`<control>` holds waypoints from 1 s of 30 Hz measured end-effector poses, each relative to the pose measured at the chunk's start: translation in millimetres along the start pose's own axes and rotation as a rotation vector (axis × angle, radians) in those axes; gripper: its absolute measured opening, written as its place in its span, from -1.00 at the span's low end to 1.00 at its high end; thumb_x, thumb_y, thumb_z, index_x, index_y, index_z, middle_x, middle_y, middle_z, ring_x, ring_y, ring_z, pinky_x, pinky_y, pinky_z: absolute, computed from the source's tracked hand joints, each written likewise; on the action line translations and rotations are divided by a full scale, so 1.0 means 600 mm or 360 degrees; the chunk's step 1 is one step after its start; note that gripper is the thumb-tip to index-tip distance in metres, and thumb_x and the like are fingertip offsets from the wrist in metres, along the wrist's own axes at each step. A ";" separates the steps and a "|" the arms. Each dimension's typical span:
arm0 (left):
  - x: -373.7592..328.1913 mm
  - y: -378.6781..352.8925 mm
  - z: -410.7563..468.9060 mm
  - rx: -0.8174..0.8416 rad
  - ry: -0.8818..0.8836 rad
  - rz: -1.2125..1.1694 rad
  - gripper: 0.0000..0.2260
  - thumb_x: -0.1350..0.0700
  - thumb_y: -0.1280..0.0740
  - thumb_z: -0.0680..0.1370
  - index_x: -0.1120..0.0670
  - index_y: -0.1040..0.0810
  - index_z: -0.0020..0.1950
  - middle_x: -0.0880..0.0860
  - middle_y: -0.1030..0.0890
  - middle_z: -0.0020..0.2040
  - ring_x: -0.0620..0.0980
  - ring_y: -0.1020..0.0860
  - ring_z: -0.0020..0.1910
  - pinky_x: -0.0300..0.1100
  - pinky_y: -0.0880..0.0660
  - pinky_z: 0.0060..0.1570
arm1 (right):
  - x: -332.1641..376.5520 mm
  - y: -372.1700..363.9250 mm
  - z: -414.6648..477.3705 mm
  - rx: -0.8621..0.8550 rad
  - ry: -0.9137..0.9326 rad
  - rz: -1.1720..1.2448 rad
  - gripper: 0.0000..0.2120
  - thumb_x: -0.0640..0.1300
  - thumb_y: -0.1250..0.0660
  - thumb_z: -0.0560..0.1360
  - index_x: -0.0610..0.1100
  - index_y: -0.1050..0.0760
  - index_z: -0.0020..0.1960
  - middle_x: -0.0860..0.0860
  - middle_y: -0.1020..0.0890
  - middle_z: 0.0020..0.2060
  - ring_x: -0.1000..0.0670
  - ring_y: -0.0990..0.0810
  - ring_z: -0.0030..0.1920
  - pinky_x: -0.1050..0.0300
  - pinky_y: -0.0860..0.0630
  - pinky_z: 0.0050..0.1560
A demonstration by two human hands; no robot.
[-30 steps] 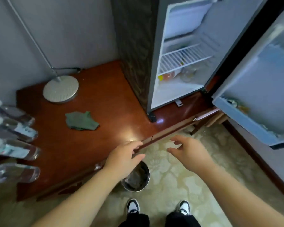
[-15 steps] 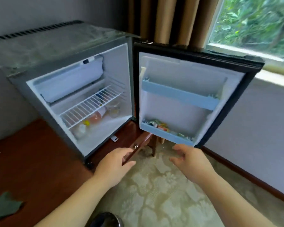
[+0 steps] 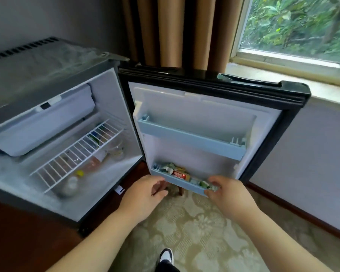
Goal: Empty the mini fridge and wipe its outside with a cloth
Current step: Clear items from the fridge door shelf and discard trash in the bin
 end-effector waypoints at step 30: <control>-0.009 -0.103 0.244 0.0534 -0.0552 0.0393 -0.67 -0.08 -0.22 0.66 -0.12 -0.42 0.43 -0.08 -0.54 0.33 -0.06 -0.51 0.28 -0.12 -0.51 0.18 | -0.045 -0.091 0.146 -0.0083 -0.0469 -0.0348 -0.78 0.03 -0.18 0.64 0.10 -0.56 0.18 0.07 -0.67 -0.07 -0.05 -0.64 -0.08 0.13 -0.50 -0.23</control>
Point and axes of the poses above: each hand's wrist, its own z-axis towards the middle knuckle, its own y-axis out of the back of the hand, x = y × z, the point moved 5 cm from there along z, towards the middle knuckle
